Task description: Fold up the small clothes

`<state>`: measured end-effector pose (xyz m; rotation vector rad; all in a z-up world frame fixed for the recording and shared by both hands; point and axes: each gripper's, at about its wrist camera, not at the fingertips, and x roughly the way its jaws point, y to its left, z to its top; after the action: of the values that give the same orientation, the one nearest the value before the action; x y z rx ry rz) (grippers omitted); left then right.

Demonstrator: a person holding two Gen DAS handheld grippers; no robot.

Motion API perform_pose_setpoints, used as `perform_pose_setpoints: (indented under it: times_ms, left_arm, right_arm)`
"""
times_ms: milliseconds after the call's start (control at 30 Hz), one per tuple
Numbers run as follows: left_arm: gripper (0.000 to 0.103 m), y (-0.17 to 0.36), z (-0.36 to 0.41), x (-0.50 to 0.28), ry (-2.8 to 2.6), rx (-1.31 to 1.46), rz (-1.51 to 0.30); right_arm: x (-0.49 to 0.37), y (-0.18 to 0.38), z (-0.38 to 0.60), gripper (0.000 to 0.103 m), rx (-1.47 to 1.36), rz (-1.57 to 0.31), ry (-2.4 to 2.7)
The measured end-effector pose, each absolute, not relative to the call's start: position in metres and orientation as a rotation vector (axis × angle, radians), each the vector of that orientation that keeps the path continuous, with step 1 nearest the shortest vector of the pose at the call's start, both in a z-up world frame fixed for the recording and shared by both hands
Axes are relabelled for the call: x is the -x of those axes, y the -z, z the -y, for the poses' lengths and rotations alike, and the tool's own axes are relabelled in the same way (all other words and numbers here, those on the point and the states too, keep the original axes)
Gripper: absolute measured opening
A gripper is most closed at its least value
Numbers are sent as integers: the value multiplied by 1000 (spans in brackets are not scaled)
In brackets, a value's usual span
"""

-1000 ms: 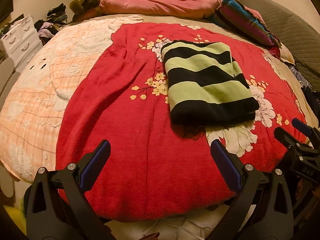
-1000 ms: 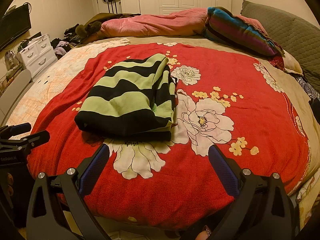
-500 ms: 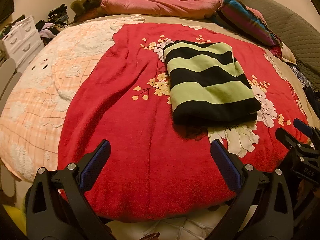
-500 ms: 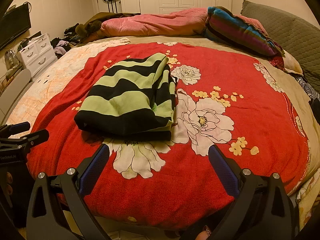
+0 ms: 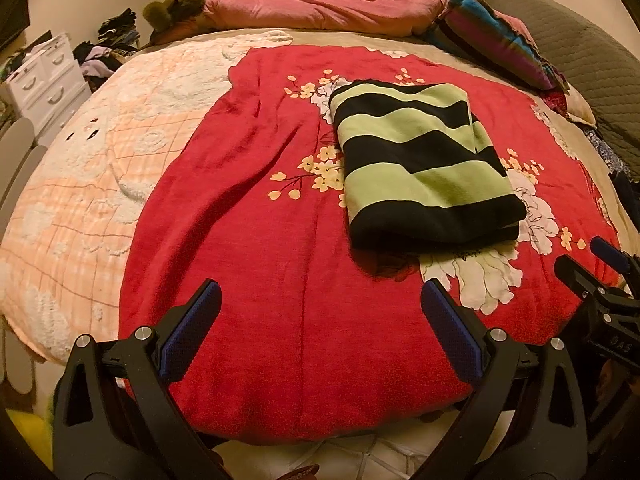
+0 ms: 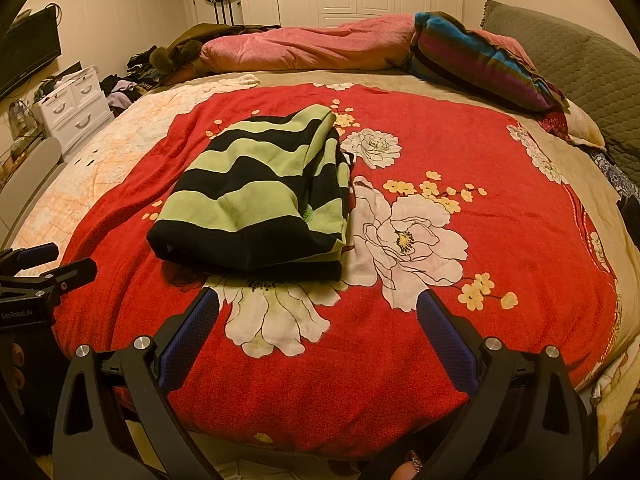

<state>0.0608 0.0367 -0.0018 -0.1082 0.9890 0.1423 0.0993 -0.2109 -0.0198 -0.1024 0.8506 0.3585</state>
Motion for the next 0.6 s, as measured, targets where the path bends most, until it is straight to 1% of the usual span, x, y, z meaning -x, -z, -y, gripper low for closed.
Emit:
perform_pose_setpoints:
  times_ms: [600]
  left_arm:
    - [94,7,-36,-64,-166,86,-1014]
  right_arm:
    - [-104,27,212,99,102,-885,-341]
